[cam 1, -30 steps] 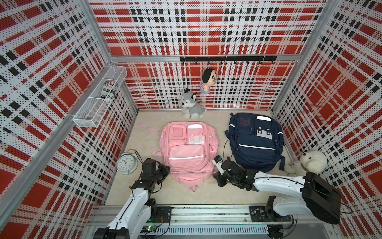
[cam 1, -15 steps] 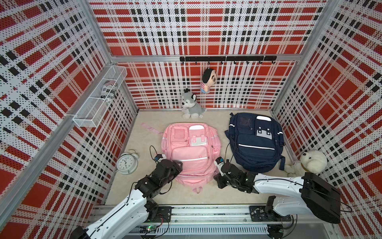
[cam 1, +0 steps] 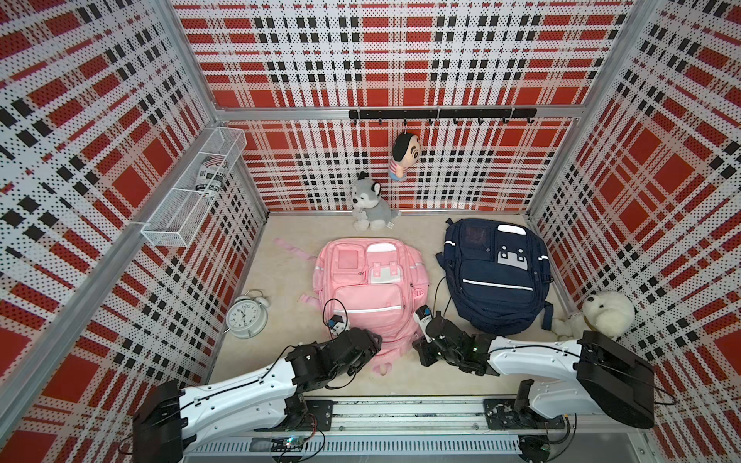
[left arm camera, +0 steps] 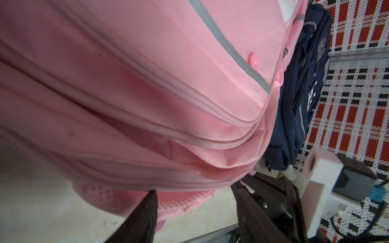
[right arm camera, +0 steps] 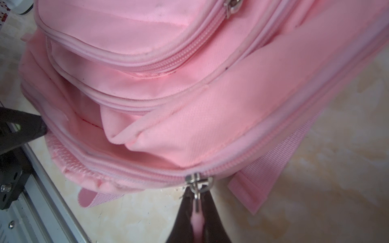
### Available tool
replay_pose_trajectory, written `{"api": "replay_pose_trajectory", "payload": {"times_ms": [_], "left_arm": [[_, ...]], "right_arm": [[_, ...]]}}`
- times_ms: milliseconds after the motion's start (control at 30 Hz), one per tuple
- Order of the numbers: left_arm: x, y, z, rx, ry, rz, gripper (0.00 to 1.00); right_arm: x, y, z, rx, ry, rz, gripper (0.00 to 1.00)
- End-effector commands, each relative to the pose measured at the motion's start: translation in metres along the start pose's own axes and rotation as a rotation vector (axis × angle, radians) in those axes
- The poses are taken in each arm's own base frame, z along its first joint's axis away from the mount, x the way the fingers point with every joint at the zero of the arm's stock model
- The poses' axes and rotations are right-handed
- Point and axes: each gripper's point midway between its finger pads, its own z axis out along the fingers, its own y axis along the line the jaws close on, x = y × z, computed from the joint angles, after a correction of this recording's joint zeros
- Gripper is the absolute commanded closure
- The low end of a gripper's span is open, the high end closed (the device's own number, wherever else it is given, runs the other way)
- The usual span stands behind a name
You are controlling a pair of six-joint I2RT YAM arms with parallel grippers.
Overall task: Zip up the backpack
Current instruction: Zip the zipper on the backpack.
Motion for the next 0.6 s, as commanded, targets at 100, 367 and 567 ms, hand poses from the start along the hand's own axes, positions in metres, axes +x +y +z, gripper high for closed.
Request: {"api": "replay_pose_trajectory", "payload": {"times_ms": [100,367,567], "left_arm": [[0.002,-0.008,0.003,0.007,-0.017,-0.069,0.37],[0.004,0.002,0.025,0.026,-0.038,-0.118,0.36],[-0.004,0.016,0.035,0.015,-0.053,-0.122,0.46]], "right_arm": [[-0.013,0.011,0.004,-0.028,-0.042,-0.023,1.0],[-0.016,0.018,0.003,-0.057,-0.046,-0.041,1.0],[-0.005,0.022,0.001,-0.07,-0.028,-0.054,1.0]]}}
